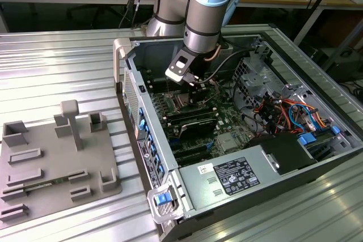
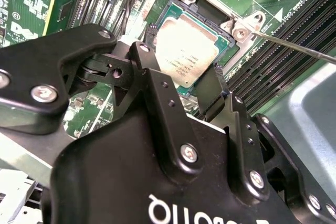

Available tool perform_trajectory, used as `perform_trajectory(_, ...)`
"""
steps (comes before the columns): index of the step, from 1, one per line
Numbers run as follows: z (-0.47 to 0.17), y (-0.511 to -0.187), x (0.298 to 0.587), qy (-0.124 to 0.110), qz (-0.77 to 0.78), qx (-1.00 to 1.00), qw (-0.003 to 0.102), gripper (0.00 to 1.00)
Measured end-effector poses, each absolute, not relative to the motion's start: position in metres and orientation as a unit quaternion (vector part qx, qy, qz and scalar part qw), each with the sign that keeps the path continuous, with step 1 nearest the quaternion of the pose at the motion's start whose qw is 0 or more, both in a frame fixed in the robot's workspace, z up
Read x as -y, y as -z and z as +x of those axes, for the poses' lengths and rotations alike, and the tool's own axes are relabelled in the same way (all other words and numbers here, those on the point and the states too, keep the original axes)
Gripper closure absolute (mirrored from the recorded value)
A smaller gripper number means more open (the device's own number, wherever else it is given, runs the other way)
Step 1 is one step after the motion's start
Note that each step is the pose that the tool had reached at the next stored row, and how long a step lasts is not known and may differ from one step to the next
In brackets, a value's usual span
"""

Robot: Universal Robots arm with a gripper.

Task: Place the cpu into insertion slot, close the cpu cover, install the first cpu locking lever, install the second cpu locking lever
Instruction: 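Place the cpu into insertion slot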

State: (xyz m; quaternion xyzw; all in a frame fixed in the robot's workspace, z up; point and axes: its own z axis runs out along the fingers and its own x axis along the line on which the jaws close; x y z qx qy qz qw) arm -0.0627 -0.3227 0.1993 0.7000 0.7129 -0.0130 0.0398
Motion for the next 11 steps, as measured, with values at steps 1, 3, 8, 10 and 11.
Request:
perform_trajectory(1, -0.0627, -0.1992, 0.3227, 0.013, 0.700, -0.713, 0.040, 0.46)
perform_trajectory(3, -0.0627, -0.1989, 0.3227, 0.013, 0.700, -0.713, 0.040, 0.46)
perform_trajectory(8, -0.0627, -0.1978, 0.3227, 0.013, 0.700, -0.713, 0.039, 0.46)
perform_trajectory(10, -0.0625, -0.1973, 0.3227, 0.013, 0.700, -0.713, 0.039, 0.46)
perform_trajectory(11, -0.0624, -0.1972, 0.3227, 0.013, 0.700, -0.713, 0.039, 0.46)
